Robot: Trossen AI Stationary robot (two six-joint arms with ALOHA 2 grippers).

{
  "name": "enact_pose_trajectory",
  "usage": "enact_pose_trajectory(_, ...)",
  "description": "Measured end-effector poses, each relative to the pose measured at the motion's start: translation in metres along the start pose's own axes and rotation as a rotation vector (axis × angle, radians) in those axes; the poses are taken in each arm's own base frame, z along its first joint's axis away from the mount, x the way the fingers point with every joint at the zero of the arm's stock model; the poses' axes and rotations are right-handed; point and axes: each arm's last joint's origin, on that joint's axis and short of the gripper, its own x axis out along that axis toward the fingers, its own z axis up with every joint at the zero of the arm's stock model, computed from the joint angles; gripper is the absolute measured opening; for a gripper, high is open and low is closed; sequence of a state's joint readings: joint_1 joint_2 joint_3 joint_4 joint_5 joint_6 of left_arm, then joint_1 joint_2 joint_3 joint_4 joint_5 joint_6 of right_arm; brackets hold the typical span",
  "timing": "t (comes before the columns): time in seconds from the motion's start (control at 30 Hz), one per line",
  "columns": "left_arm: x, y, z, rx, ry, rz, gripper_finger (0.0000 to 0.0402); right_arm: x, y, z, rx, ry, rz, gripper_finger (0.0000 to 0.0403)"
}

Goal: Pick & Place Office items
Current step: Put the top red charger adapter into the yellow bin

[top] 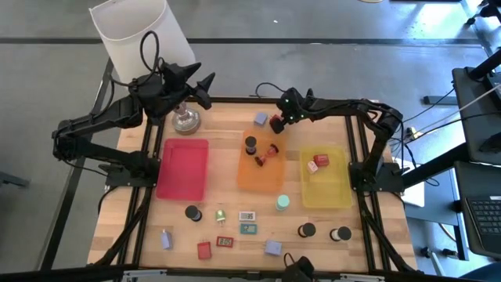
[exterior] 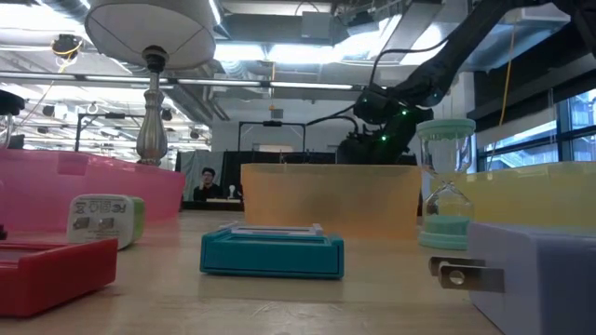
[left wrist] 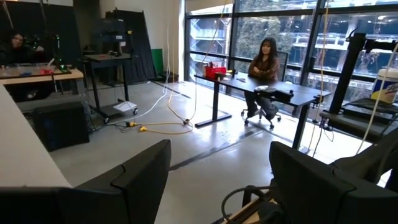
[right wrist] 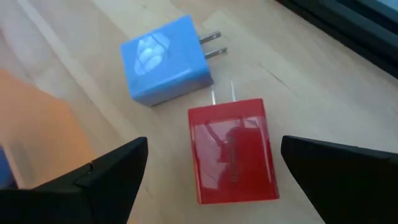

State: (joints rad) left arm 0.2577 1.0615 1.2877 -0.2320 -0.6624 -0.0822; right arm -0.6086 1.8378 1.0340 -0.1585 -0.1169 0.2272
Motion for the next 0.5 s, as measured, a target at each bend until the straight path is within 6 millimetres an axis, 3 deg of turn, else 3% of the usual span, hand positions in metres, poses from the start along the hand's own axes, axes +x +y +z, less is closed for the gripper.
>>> enact_pose_trajectory(0.23,0.0000,0.0001,-0.0011,0.007,0.009,0.001,0.0269,0.0022,0.0004,-0.0056,-0.108,0.037,-0.082,0.0372)
enact_pose_trajectory(0.5,0.0000,0.0001,-0.0011,0.007,0.009,0.000,0.0269,0.0026,-0.0046,-0.0058,-0.100,0.044,-0.111,0.0353)
